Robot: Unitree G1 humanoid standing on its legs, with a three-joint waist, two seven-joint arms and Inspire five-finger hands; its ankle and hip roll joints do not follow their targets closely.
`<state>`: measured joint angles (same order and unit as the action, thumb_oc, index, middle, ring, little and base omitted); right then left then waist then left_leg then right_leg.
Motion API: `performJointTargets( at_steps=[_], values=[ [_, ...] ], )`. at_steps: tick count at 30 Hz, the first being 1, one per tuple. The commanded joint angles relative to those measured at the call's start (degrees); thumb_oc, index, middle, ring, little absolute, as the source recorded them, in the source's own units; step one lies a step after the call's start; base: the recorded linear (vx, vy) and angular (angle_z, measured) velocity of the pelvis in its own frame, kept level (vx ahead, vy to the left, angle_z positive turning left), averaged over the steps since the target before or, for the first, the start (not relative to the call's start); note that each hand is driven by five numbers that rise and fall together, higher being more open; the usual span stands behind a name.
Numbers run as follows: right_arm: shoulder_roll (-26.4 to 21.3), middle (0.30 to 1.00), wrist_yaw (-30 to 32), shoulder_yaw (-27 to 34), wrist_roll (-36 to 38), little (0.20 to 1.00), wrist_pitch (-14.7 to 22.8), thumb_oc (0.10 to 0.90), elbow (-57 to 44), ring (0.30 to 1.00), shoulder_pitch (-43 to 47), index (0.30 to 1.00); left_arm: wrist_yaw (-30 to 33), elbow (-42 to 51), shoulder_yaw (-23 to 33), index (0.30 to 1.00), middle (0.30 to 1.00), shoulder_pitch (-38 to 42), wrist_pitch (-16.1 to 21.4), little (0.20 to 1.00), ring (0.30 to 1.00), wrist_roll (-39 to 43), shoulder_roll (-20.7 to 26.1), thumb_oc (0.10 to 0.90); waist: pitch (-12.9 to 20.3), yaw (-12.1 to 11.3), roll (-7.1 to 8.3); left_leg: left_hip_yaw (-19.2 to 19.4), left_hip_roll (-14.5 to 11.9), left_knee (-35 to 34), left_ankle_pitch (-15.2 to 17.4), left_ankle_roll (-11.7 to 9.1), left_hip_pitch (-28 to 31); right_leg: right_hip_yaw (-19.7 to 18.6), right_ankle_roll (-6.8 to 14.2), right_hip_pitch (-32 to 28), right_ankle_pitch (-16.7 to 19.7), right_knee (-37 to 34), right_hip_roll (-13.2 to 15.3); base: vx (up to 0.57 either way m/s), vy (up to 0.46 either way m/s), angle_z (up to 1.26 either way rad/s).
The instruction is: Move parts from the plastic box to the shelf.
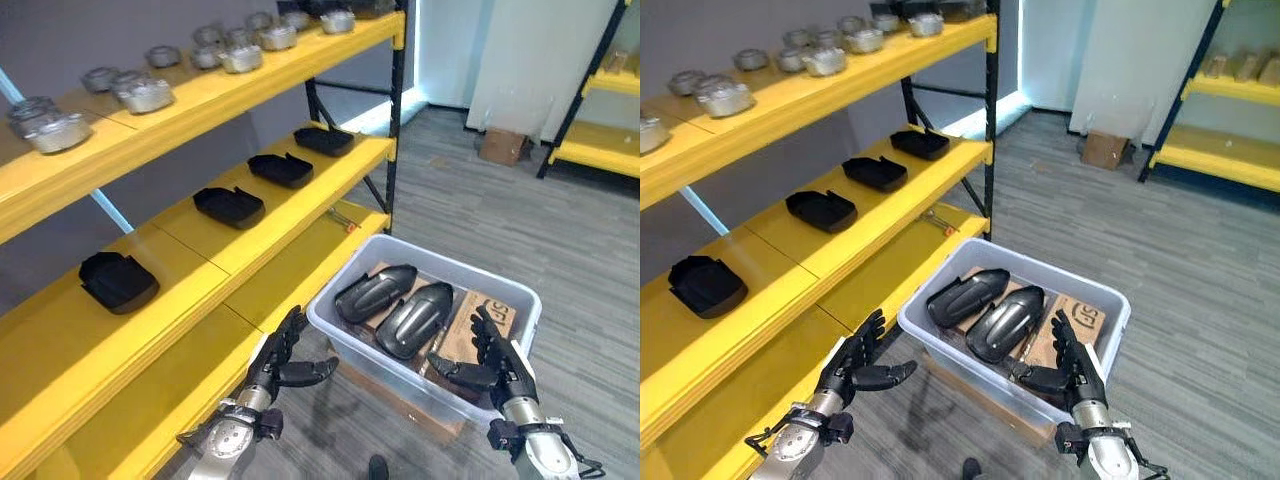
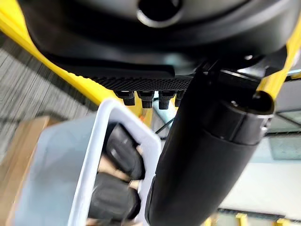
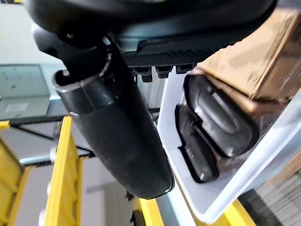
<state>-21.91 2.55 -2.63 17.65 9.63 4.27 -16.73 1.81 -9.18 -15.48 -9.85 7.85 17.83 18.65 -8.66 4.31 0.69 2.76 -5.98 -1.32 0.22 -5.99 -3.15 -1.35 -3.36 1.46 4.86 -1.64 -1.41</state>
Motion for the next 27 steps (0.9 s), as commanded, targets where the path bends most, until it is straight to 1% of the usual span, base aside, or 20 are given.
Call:
performJointTargets(
  at_steps=[1, 2, 3, 5, 7, 8, 9, 10, 11, 12, 15, 16, 17, 18, 19, 21, 24, 25, 26, 27],
  values=[
    [-2.67, 1.0, 0.74, 1.37, -4.57, 1.0, 6.53, 0.9, -4.91, 1.0, 4.68, 1.0, 0.87, 5.99, 5.62, 1.0, 1.0, 3.75, 6.52, 1.0, 1.0, 2.06, 0.41, 0.9, -2.21, -1.78, -1.45, -4.85, -1.73, -0.56, -10.46, 0.32, -9.29, 1.37, 4.71, -5.93, -10.23, 2.41, 0.83, 0.2, 0.091, -0.73],
    [-2.47, 1.0, 0.86, 1.02, -3.75, 1.0, 6.55, 0.9, -4.05, 1.0, 5.59, 1.0, 1.46, 5.45, 5.66, 1.0, 1.0, 4.37, 6.8, 1.0, 1.0, 1.9, 0.13, 0.9, -2.57, -2.34, -1.74, -7.91, -1.04, -3.07, -11.69, -0.56, -10.71, -0.97, 4.75, -6.55, -10.88, 2.38, -0.18, 0.18, 0.094, -0.8],
    [-2.57, 1.0, 0.74, 1.06, -3.71, 1.0, 6.47, 0.9, -3.9, 1.0, 5.69, 1.0, 1.64, 5.04, 5.72, 1.0, 1.0, 4.62, 7.02, 1.0, 1.0, 1.71, -0.04, 0.9, -2.73, -2.53, -1.88, -7.45, -1.12, -3.21, -12.2, -0.89, -10.75, -1.92, 4.7, -7.03, -11.34, 2.49, -0.41, 0.31, 0.213, -0.83],
    [-2.07, 1.0, 0.42, 1.06, -3.89, 1.0, 6.27, 0.9, -4.1, 1.0, 5.57, 1.0, 1.96, 4.4, 5.45, 1.0, 1.0, 4.89, 7.15, 1.0, 1.0, 1.83, -0.28, 0.9, -1.89, -2.56, -2.0, -6.48, -1.87, -3.04, -12.36, -0.35, -8.71, -4.64, 4.94, -8.98, -12.65, 2.19, -0.1, 0.27, 0.261, -1.33],
    [-1.59, 1.0, 0.76, 1.2, -4.08, 1.0, 6.23, 0.9, -3.88, 1.0, 5.83, 1.0, 2.27, 4.24, 5.11, 1.0, 1.0, 5.53, 7.28, 1.0, 1.0, 1.5, -0.19, 0.9, -1.16, -2.41, -1.66, -4.88, -1.9, -2.84, -12.19, 0.0, -7.54, -5.93, 5.31, -9.93, -13.09, 1.92, 0.99, 0.19, 0.203, -1.0],
    [-1.58, 1.0, 0.76, 1.21, -4.08, 1.0, 6.22, 0.9, -3.88, 1.0, 5.83, 1.0, 2.27, 4.24, 5.1, 1.0, 1.0, 5.53, 7.28, 1.0, 1.0, 1.5, -0.18, 0.9, -1.18, -2.46, -1.64, -4.82, -1.9, -2.85, -12.18, 0.01, -7.49, -5.99, 5.32, -9.96, -13.09, 1.91, 1.01, 0.27, 0.315, -1.01],
    [-0.5, 1.0, 1.03, 0.74, -3.35, 1.0, 5.71, 0.9, -3.35, 1.0, 6.69, 1.0, 3.02, 4.25, 5.35, 1.0, 1.0, 6.0, 7.44, 1.0, 1.0, 1.86, 0.27, 0.9, -0.01, -2.66, -0.58, -2.35, -1.62, -0.77, -10.1, 1.45, -7.0, -7.6, 6.64, -10.13, -13.28, 2.18, 3.59, 0.2, 0.233, -1.08],
    [-0.47, 1.0, 1.03, 0.72, -3.34, 1.0, 5.7, 0.9, -3.35, 1.0, 6.7, 1.0, 3.02, 4.26, 5.36, 1.0, 1.0, 5.99, 7.44, 1.0, 1.0, 1.87, 0.31, 0.9, 0.02, -2.78, -0.49, -2.19, -1.58, -0.67, -9.99, 1.48, -7.01, -7.73, 6.68, -10.12, -13.29, 2.15, 3.69, 0.25, 0.301, -0.9],
    [-0.16, 1.0, 1.24, 0.49, -2.92, 1.0, 5.6, 0.9, -2.95, 1.0, 7.19, 1.0, 3.42, 4.33, 5.42, 1.0, 1.0, 6.25, 7.52, 1.0, 1.0, 1.83, 0.61, 0.9, 0.52, -2.79, -0.1, -1.05, -1.28, 0.22, -9.03, 2.04, -6.87, -8.13, 7.13, -10.01, -13.01, 2.21, 4.6, 0.17, 0.232, -0.79],
    [0.13, 1.0, 1.56, -0.32, -3.14, 1.0, 5.26, 0.9, -2.78, 1.0, 8.77, 1.0, 4.42, 4.42, 5.58, 1.0, 1.0, 7.13, 7.62, 1.0, 1.0, 1.96, 1.15, 0.9, 1.35, -2.86, 0.69, 0.76, -0.38, 1.5, -6.94, 3.47, -6.69, -8.91, 8.87, -9.15, -12.56, 2.8, 6.45, 0.19, 0.288, -0.78],
    [0.84, 1.0, 1.6, -1.65, -2.78, 1.0, 4.81, 0.9, -2.86, 1.0, 10.7, 1.0, 5.66, 4.35, 5.71, 1.0, 1.0, 8.24, 7.53, 1.0, 1.0, 2.27, 1.67, 0.9, 2.02, -2.83, 1.42, 3.11, 0.33, 2.4, -5.26, 4.66, -6.42, -10.05, 10.56, -7.5, -11.74, 4.13, 7.94, 0.12, 0.211, -0.58],
    [0.86, 1.0, 1.61, -1.67, -2.79, 1.0, 4.8, 0.9, -2.86, 1.0, 10.74, 1.0, 5.67, 4.33, 5.72, 1.0, 1.0, 8.27, 7.54, 1.0, 1.0, 2.27, 1.68, 0.9, 2.04, -2.93, 1.49, 3.25, 0.36, 2.46, -5.19, 4.69, -6.45, -10.19, 10.61, -7.42, -11.78, 4.18, 8.02, 0.1, 0.19, -0.33],
    [0.9, 1.0, 1.47, -1.86, -3.41, 1.0, 4.54, 0.9, -3.49, 1.0, 10.93, 1.0, 5.88, 4.5, 5.86, 1.0, 1.0, 8.35, 7.51, 1.0, 1.0, 2.5, 1.84, 0.9, 2.32, -2.81, 1.92, 4.19, 1.03, 2.53, -4.18, 5.33, -6.06, -10.39, 11.55, -6.63, -10.97, 4.89, 8.91, 0.09, 0.166, -0.21],
    [0.99, 1.0, 1.49, -1.77, -3.5, 1.0, 4.46, 0.9, -3.62, 1.0, 10.88, 1.0, 6.04, 4.48, 5.79, 1.0, 1.0, 8.35, 7.37, 1.0, 1.0, 2.43, 1.91, 0.9, 2.51, -2.75, 2.17, 4.57, 1.43, 2.57, -3.77, 5.63, -5.95, -10.51, 12.01, -6.24, -10.27, 5.13, 9.3, 0.08, 0.165, -0.12],
    [1.01, 1.0, 1.49, -1.77, -3.5, 1.0, 4.45, 0.9, -3.64, 1.0, 10.86, 1.0, 6.05, 4.48, 5.78, 1.0, 1.0, 8.35, 7.37, 1.0, 1.0, 2.42, 1.92, 0.9, 2.56, -2.8, 2.21, 4.63, 1.46, 2.59, -3.74, 5.66, -5.98, -10.57, 12.04, -6.2, -10.27, 5.1, 9.35, 0.05, 0.1, -0.05],
    [1.2, 1.0, 1.64, -1.65, -3.96, 1.0, 4.24, 0.9, -3.67, 1.0, 10.83, 1.0, 6.23, 4.66, 5.57, 1.0, 1.0, 8.38, 7.21, 1.0, 1.0, 2.22, 1.92, 0.9, 2.84, -2.72, 2.51, 5.16, 2.19, 2.29, -3.02, 6.22, -5.63, -10.29, 12.9, -5.62, -8.85, 5.58, 10.11, 0.06, 0.128, -0.04],
    [1.08, 1.0, 2.56, -0.71, -6.05, 1.0, 3.99, 0.9, -3.87, 1.0, 10.52, 1.0, 6.18, 5.04, 5.42, 1.0, 1.0, 8.11, 6.79, 1.0, 1.0, 2.12, 2.01, 0.9, 3.25, -2.63, 3.05, 5.52, 3.93, 2.0, -1.3, 7.49, -4.83, -10.1, 14.56, -4.6, -5.9, 7.25, 11.51, 0.09, 0.171, -0.08],
    [1.09, 1.0, 2.58, -0.71, -6.07, 1.0, 3.98, 0.9, -3.88, 1.0, 10.52, 1.0, 6.18, 5.04, 5.41, 1.0, 1.0, 8.11, 6.78, 1.0, 1.0, 2.12, 2.01, 0.9, 3.27, -2.67, 3.07, 5.56, 3.95, 2.02, -1.26, 7.52, -4.85, -10.14, 14.59, -4.55, -5.92, 7.29, 11.53, 0.05, 0.088, -0.1],
    [0.96, 1.0, 2.64, -0.38, -6.36, 1.0, 4.12, 0.9, -3.85, 1.0, 10.49, 1.0, 5.98, 5.03, 5.33, 1.0, 1.0, 8.16, 6.66, 1.0, 1.0, 2.12, 2.12, 0.9, 3.11, -2.64, 3.24, 5.52, 4.19, 2.15, -0.78, 7.72, -4.77, -9.88, 14.87, -4.08, -5.21, 8.33, 11.67, 0.05, 0.08, -0.08],
    [0.32, 1.0, 3.02, 0.06, -7.71, 1.0, 4.16, 0.9, -3.99, 1.0, 10.7, 1.0, 5.64, 5.11, 5.17, 1.0, 1.0, 8.46, 6.47, 1.0, 1.0, 2.13, 2.63, 0.9, 2.37, -2.36, 3.5, 4.98, 4.56, 2.59, -0.1, 8.16, -4.78, -9.48, 15.25, -2.56, -4.01, 11.11, 11.26, 0.04, 0.075, -0.08]
  ],
)
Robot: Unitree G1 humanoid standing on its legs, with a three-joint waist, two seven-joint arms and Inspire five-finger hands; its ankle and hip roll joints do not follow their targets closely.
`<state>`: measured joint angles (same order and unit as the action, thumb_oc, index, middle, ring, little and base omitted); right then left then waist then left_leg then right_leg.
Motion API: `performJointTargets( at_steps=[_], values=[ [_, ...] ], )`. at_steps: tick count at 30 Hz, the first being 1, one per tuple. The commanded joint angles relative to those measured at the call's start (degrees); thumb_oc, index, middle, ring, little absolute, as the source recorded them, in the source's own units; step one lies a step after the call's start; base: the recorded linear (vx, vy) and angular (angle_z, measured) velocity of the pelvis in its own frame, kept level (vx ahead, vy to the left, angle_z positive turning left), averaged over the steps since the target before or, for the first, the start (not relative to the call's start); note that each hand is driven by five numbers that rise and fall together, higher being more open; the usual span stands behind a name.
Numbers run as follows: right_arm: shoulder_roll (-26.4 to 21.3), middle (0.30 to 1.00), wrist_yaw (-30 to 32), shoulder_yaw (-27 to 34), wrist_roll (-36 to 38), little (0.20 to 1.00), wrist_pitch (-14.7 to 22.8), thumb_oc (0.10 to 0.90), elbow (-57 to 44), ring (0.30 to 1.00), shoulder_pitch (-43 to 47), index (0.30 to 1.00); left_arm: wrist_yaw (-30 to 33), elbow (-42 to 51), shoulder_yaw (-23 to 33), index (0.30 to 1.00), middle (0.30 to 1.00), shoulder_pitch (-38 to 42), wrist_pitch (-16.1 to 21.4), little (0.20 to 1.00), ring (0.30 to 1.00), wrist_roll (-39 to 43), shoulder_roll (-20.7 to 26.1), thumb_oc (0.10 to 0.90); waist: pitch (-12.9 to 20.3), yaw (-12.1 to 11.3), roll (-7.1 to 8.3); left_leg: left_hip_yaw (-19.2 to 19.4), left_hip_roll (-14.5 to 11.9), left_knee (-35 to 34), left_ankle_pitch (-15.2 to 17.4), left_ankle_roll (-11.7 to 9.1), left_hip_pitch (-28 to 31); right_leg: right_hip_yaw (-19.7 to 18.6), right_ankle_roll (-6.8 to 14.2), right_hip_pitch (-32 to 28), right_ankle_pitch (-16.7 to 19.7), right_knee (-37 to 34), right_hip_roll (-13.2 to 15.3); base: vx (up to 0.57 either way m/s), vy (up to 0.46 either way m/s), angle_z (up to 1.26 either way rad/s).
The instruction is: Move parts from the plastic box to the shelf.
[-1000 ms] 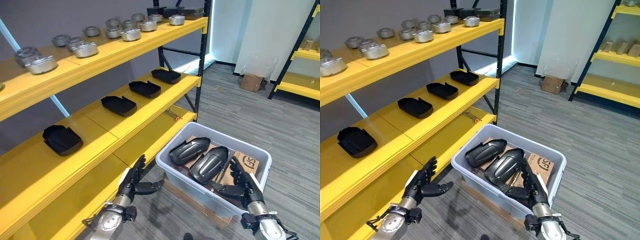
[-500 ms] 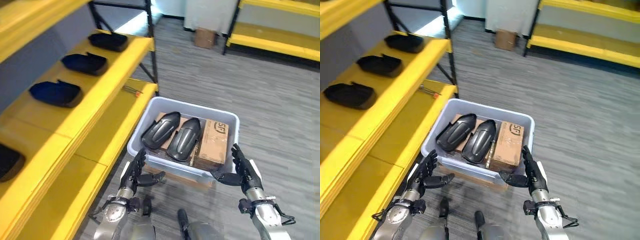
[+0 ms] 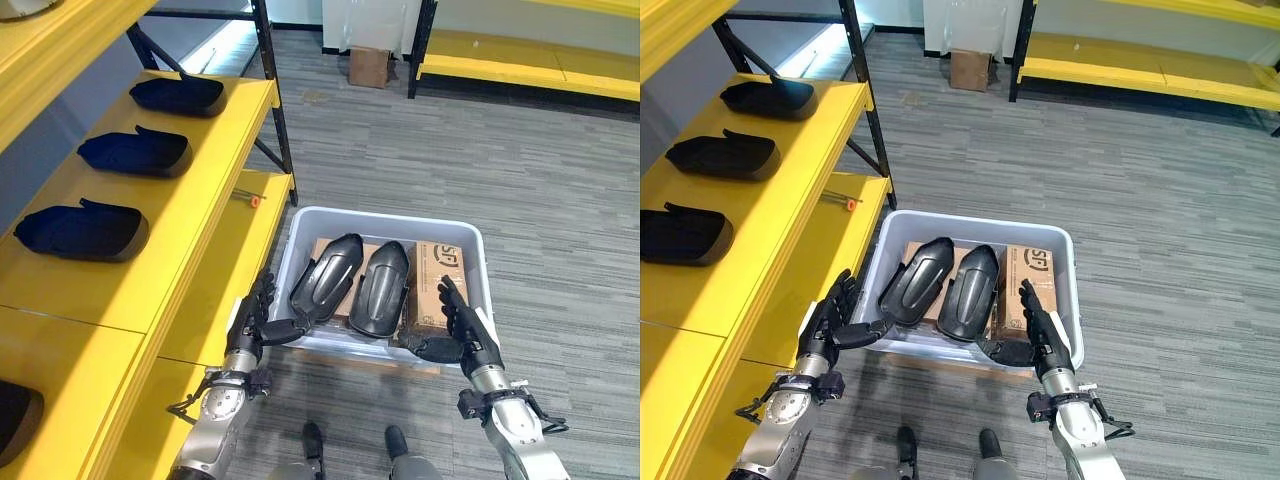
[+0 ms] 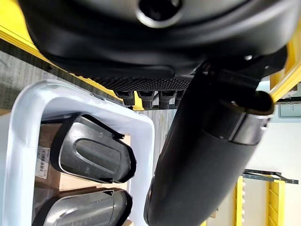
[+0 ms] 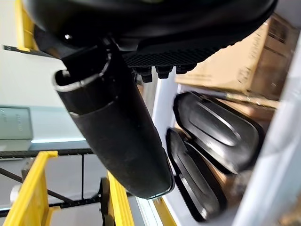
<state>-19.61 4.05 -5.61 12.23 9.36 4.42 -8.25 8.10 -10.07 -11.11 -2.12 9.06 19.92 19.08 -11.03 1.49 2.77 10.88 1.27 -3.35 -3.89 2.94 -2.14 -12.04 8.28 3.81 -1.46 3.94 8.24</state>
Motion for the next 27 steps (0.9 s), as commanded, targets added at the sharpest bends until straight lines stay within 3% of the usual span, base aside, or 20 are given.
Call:
performJointTargets(
  at_steps=[1, 2, 3, 4, 5, 9, 11, 12, 14, 17, 20, 23, 24, 27],
  values=[
    [-1.98, 1.0, 1.52, 3.03, -2.3, 1.0, 4.42, 0.9, -4.13, 1.0, 2.28, 1.0, -0.66, 5.99, 0.83, 1.0, 1.0, 0.78, 5.25, 1.0, 1.0, 0.04, 2.2, 0.9, 4.86, 0.37, 1.29, -3.09, -2.9, 4.62, 3.83, -0.82, -6.06, 1.1, 3.56, -4.57, 2.52, 5.57, 1.41, 0.0, 0.043, -0.06],
    [-2.92, 1.0, 1.52, 3.25, -3.17, 1.0, 4.53, 0.9, -4.54, 1.0, 2.76, 1.0, -0.89, 6.39, 0.83, 1.0, 1.0, 1.01, 5.28, 1.0, 1.0, 0.09, 2.8, 0.9, 4.2, 0.66, 1.3, -3.34, -3.08, 4.8, 3.84, -0.76, -6.4, 0.7, 3.69, -3.11, 4.0, 7.11, 0.38, -0.13, -0.003, -0.03],
    [-4.45, 1.0, 2.21, 2.9, -4.31, 1.0, 4.91, 0.9, -5.41, 1.0, 5.21, 1.0, -0.6, 6.91, 0.71, 1.0, 1.0, 2.14, 5.67, 1.0, 1.0, 0.31, 4.11, 0.9, 2.07, 0.52, 1.16, -3.07, -3.9, 4.96, 3.91, -0.87, -6.9, 3.9, 3.65, 0.15, 4.69, 8.42, -0.18, -0.14, -0.011, -0.08],
    [-5.11, 1.0, 2.43, 2.68, -5.07, 1.0, 4.93, 0.9, -5.6, 1.0, 6.79, 1.0, -0.55, 7.03, 1.14, 1.0, 1.0, 2.6, 5.79, 1.0, 1.0, 0.31, 4.68, 0.9, 1.76, -0.22, 1.12, -2.44, -4.28, 4.96, 4.15, -1.11, -7.08, 8.14, 3.34, 0.63, 5.6, 6.88, 1.59, -0.14, -0.018, -0.16],
    [-5.1, 1.0, 2.44, 2.67, -5.07, 1.0, 4.93, 0.9, -5.57, 1.0, 6.89, 1.0, -0.55, 7.02, 1.18, 1.0, 1.0, 2.65, 5.79, 1.0, 1.0, 0.32, 4.69, 0.9, 1.8, -0.18, 1.05, -2.48, -4.38, 4.93, 3.96, -1.13, -7.28, 8.18, 3.3, 0.73, 5.86, 6.69, 1.49, -0.01, -0.051, -0.53],
    [-8.26, 1.0, 3.23, 0.26, -7.66, 1.0, 4.67, 0.9, -4.98, 1.0, 13.69, 1.0, 0.59, 7.79, 3.54, 1.0, 1.0, 2.82, 6.17, 1.0, 1.0, 0.57, 6.26, 0.9, -0.13, -2.93, 1.1, 0.8, -8.32, 5.44, 4.94, -3.35, -6.71, 20.53, 2.43, 2.33, 9.36, -2.34, 8.3, -0.01, -0.12, -0.62],
    [-9.11, 1.0, 2.65, 0.7, -7.24, 1.0, 4.3, 0.9, -5.82, 1.0, 13.82, 1.0, 0.98, 7.58, 4.04, 1.0, 1.0, 2.99, 6.24, 1.0, 1.0, 0.48, 6.06, 0.9, -1.07, -2.32, 2.33, 0.16, -8.52, 6.75, 4.77, -4.01, -7.05, 17.44, 2.34, 1.47, 9.03, -3.02, 8.21, 0.0, -0.173, -0.62],
    [-9.59, 1.0, 2.34, 0.89, -7.0, 1.0, 4.1, 0.9, -5.83, 1.0, 14.32, 1.0, 1.02, 7.21, 4.05, 1.0, 1.0, 2.86, 6.37, 1.0, 1.0, 0.16, 5.38, 0.9, -0.82, -2.64, 3.33, 0.3, -8.22, 6.17, 4.56, -4.56, -6.51, 18.74, 3.09, 0.89, 9.3, -3.95, 8.58, 0.04, -0.105, 0.39],
    [-10.13, 1.0, 2.0, 0.71, -7.09, 1.0, 3.94, 0.9, -6.23, 1.0, 14.69, 1.0, 0.91, 7.8, 4.33, 1.0, 1.0, 2.26, 6.21, 1.0, 1.0, 0.13, 5.01, 0.9, -0.46, -2.8, 3.64, 0.33, -8.35, 5.8, 4.14, -4.96, -6.45, 19.8, 3.36, 0.69, 9.84, -4.16, 8.57, 0.04, -0.11, 0.49],
    [-11.79, 1.0, 1.5, -0.08, -7.34, 1.0, 3.63, 0.9, -6.96, 1.0, 16.54, 1.0, -0.54, 8.35, 3.54, 1.0, 1.0, 1.17, 5.49, 1.0, 1.0, 1.05, 4.13, 0.9, -0.71, -2.76, 3.02, -1.1, -10.53, 5.59, 2.53, -6.54, -7.84, 22.07, 2.18, 0.51, 5.82, -4.18, 6.54, 0.03, -0.192, -0.02],
    [-12.59, 1.0, 1.8, -1.31, -7.81, 1.0, 3.39, 0.9, -7.09, 1.0, 19.07, 1.0, -1.57, 8.75, 1.93, 1.0, 1.0, 1.15, 5.09, 1.0, 1.0, 1.26, 3.91, 0.9, -2.19, -2.79, 2.17, -1.89, -12.3, 5.85, 1.19, -7.82, -9.11, 24.13, 1.39, 0.43, 4.07, -4.06, 5.34, -0.01, -0.17, 0.22],
    [-12.88, 1.0, 2.2, -1.84, -8.23, 1.0, 3.36, 0.9, -7.18, 1.0, 20.16, 1.0, -1.74, 9.12, 1.78, 1.0, 1.0, 1.35, 5.01, 1.0, 1.0, 1.2, 3.92, 0.9, -2.73, -2.68, 1.85, -2.09, -12.77, 5.8, 0.79, -8.1, -9.45, 24.61, 1.21, 0.57, 3.79, -3.9, 4.96, -0.02, -0.089, 0.16],
    [-12.69, 1.0, 2.93, -4.95, -8.93, 1.0, 3.08, 0.9, -7.18, 1.0, 25.18, 1.0, -1.29, 9.69, 0.66, 1.0, 1.0, 2.14, 5.03, 1.0, 1.0, 1.62, 3.82, 0.9, -4.84, -3.1, 1.25, -1.79, -13.69, 5.59, -0.16, -8.64, -10.4, 24.91, 0.92, 1.82, 3.33, -3.31, 4.41, -0.04, -0.081, 0.05],
    [-12.3, 1.0, 3.74, -6.73, -10.13, 1.0, 2.69, 0.9, -6.84, 1.0, 28.32, 1.0, -0.54, 9.67, 0.26, 1.0, 1.0, 3.01, 4.96, 1.0, 1.0, 1.61, 3.41, 0.9, -6.41, -3.32, 0.88, -1.48, -14.08, 5.55, -0.56, -8.96, -11.03, 24.79, 0.8, 2.89, 3.26, -2.91, 4.19, -0.04, -0.061, -0.04]
  ],
)
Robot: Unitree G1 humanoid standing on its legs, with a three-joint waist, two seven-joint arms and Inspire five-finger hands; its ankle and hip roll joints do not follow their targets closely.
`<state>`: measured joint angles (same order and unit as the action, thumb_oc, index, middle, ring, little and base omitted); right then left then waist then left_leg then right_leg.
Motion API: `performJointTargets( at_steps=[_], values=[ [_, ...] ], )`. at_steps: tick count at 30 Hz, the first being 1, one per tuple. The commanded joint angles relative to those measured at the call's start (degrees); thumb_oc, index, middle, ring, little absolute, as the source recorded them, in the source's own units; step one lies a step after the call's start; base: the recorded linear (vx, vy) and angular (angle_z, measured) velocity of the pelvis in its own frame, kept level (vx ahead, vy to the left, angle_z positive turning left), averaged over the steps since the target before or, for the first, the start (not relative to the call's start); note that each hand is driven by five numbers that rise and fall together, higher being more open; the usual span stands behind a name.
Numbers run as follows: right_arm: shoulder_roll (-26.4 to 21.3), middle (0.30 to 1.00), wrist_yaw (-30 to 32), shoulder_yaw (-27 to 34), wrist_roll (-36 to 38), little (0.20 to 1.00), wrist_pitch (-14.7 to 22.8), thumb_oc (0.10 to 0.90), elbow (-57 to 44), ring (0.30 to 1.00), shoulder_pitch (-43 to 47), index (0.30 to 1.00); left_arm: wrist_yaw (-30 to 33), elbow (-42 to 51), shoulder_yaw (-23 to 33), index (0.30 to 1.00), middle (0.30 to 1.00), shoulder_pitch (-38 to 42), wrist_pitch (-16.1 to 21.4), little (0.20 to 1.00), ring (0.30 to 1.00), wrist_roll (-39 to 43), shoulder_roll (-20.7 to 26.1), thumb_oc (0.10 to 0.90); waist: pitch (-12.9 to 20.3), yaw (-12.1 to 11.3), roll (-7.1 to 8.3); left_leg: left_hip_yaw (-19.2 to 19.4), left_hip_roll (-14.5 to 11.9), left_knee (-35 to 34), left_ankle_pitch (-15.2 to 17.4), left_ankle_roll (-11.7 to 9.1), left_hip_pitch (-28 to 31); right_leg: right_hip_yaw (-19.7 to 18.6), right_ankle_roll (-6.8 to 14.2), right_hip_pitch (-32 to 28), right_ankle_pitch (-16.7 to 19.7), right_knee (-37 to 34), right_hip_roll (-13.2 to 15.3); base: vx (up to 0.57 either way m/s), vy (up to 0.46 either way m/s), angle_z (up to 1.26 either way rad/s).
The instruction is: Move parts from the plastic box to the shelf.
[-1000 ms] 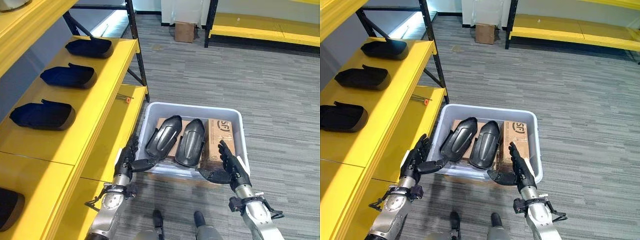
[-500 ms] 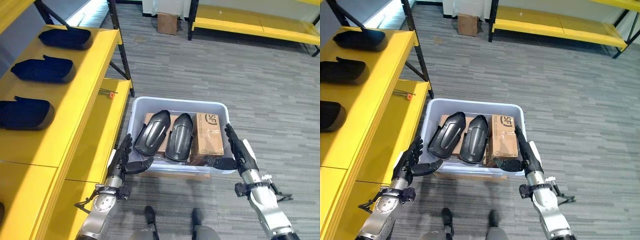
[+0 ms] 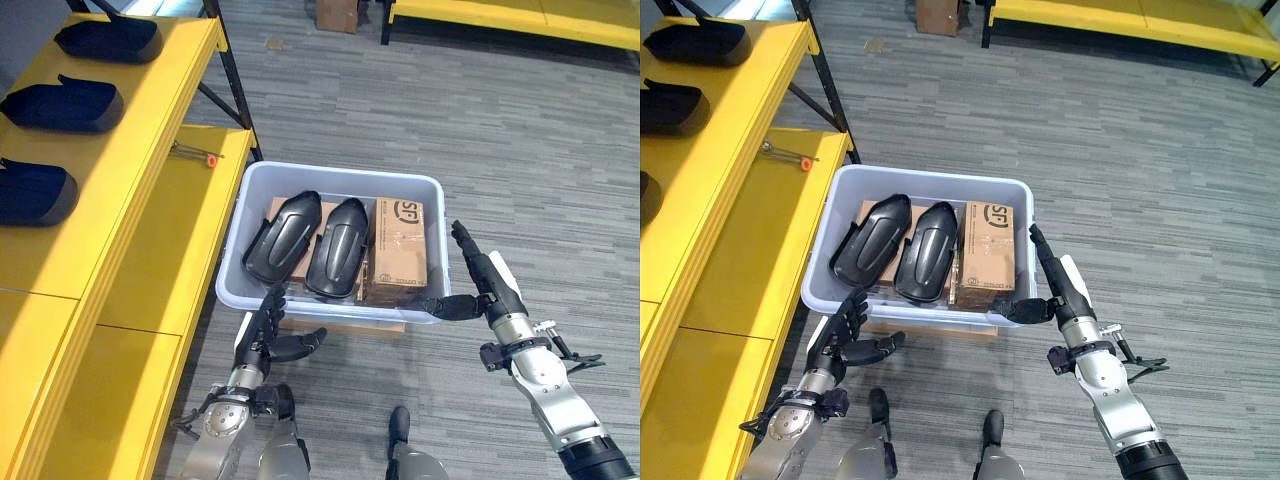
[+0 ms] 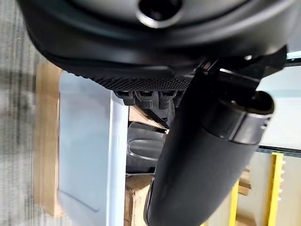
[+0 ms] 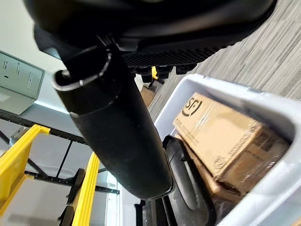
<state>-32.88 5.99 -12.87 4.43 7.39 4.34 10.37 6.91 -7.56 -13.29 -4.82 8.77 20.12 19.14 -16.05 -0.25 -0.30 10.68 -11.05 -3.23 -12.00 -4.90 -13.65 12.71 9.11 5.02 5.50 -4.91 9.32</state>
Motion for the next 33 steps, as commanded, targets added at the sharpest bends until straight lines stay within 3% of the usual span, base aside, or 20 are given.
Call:
performJointTargets(
  at_steps=[1, 16, 33],
  values=[
    [1.61, 1.0, 2.73, -1.24, -4.5, 1.0, 3.86, 0.9, -6.63, 1.0, 12.65, 1.0, 1.41, 7.16, 2.2, 1.0, 1.0, 6.36, 5.26, 1.0, 1.0, 1.55, 2.91, 0.9, -2.85, -1.85, 3.66, -0.94, -1.98, 5.57, 7.38, -1.28, -0.08, -0.22, -0.14, 2.74, -3.75, 6.38, 2.99, -0.04, -0.024, 0.02],
    [8.84, 1.0, 9.35, -7.55, -15.66, 1.0, -0.21, 0.9, -3.7, 1.0, 29.52, 1.0, 9.55, 6.78, 5.34, 1.0, 1.0, 9.83, 5.87, 1.0, 1.0, -1.66, 3.46, 0.9, -9.56, -4.63, 3.87, -0.7, -0.81, 10.23, 9.47, -0.63, -6.22, -1.05, -0.15, 7.46, -2.37, 8.08, 4.46, -0.03, 0.026, -0.02],
    [12.49, 1.0, 15.99, -5.42, -23.65, 1.0, -3.11, 0.9, -2.59, 1.0, 31.4, 1.0, 14.37, 8.55, 4.84, 1.0, 1.0, 10.49, 5.51, 1.0, 1.0, -4.46, 3.19, 0.9, -11.85, -6.27, 4.0, -2.63, 0.85, 12.21, 10.4, 0.41, -11.29, -0.01, 0.2, 8.43, -1.18, 6.39, 5.04, -0.01, 0.028, 0.08]
  ],
)
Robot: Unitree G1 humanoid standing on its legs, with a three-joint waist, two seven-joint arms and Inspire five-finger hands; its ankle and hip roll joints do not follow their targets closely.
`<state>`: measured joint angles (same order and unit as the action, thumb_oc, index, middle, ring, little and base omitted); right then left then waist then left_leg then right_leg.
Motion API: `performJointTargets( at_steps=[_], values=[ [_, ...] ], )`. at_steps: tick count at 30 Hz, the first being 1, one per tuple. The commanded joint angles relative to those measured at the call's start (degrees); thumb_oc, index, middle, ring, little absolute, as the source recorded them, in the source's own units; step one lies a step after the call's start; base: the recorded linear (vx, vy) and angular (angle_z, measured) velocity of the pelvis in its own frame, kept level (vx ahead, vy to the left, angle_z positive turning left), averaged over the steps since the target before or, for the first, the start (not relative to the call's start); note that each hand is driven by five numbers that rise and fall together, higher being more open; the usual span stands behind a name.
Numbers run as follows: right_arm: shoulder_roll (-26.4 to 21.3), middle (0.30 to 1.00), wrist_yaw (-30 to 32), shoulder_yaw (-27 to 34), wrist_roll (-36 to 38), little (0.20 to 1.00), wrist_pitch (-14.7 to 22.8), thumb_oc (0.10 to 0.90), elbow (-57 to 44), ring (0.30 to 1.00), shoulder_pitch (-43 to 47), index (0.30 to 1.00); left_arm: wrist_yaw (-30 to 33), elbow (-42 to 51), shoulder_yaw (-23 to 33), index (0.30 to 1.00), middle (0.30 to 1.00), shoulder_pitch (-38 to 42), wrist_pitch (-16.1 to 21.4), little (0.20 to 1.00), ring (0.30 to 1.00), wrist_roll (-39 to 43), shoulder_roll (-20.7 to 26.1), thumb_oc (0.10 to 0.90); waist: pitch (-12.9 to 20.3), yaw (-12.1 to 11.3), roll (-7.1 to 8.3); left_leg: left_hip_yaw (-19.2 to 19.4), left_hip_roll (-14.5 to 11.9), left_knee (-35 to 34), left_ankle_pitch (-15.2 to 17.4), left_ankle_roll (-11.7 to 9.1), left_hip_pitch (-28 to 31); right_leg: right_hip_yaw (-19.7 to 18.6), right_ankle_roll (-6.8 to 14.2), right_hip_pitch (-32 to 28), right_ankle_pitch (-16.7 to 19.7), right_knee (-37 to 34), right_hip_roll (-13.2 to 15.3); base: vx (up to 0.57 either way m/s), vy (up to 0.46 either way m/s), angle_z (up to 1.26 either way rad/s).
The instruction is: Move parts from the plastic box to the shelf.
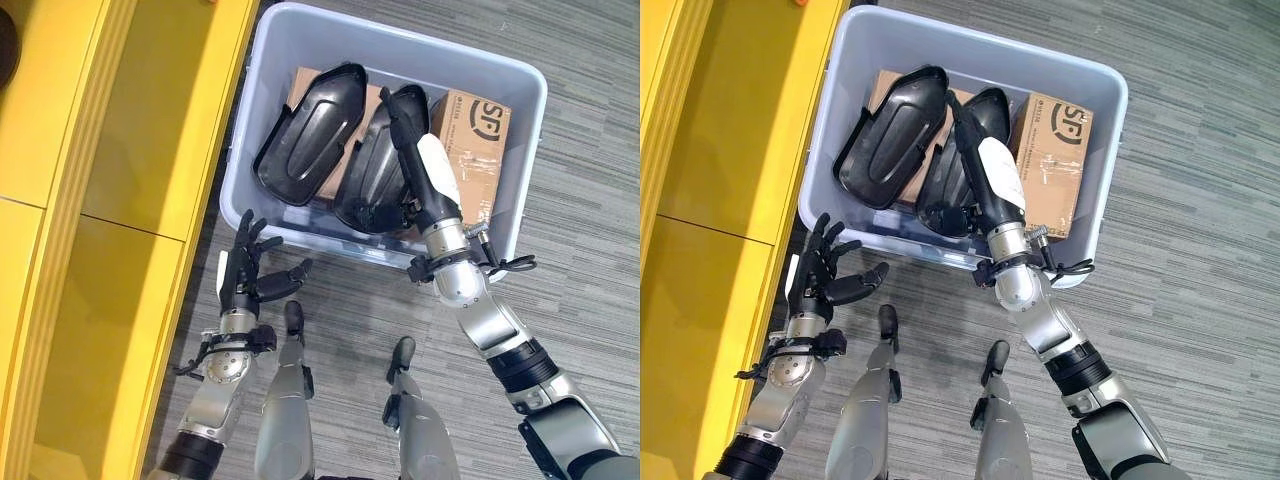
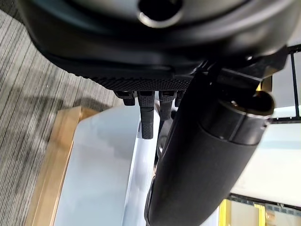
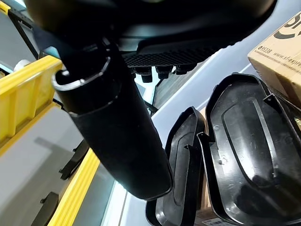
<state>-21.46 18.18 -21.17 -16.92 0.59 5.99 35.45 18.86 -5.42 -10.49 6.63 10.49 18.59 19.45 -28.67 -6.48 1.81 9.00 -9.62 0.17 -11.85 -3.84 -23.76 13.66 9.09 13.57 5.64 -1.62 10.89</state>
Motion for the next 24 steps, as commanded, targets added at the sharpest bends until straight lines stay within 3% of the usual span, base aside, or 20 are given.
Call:
performJointTargets(
  at_steps=[1, 24],
  values=[
    [1.37, 1.0, 3.96, 2.87, -2.15, 1.0, 3.76, 0.9, -4.43, 1.0, 5.96, 1.0, 2.6, 6.52, 2.03, 1.0, 1.0, -0.94, 3.75, 1.0, 1.0, -3.02, 2.93, 0.9, 0.65, -0.07, 1.88, -0.97, -0.49, 8.97, 10.27, -0.62, -1.46, -0.79, 0.24, -0.12, -1.31, 3.07, 3.56, -0.01, 0.037, 0.06],
    [5.21, 1.0, 9.02, 1.28, -1.4, 1.0, 4.56, 0.9, -3.75, 1.0, 3.74, 1.0, 6.11, 8.36, -0.54, 1.0, 1.0, -0.18, 3.83, 1.0, 1.0, -4.46, 2.62, 0.9, -1.12, -0.02, 0.49, -2.33, 0.88, 8.75, 9.49, -0.2, -4.8, 0.03, 0.26, 1.71, -1.78, 3.44, 4.16, -0.01, 0.019, 0.04]
  ],
)
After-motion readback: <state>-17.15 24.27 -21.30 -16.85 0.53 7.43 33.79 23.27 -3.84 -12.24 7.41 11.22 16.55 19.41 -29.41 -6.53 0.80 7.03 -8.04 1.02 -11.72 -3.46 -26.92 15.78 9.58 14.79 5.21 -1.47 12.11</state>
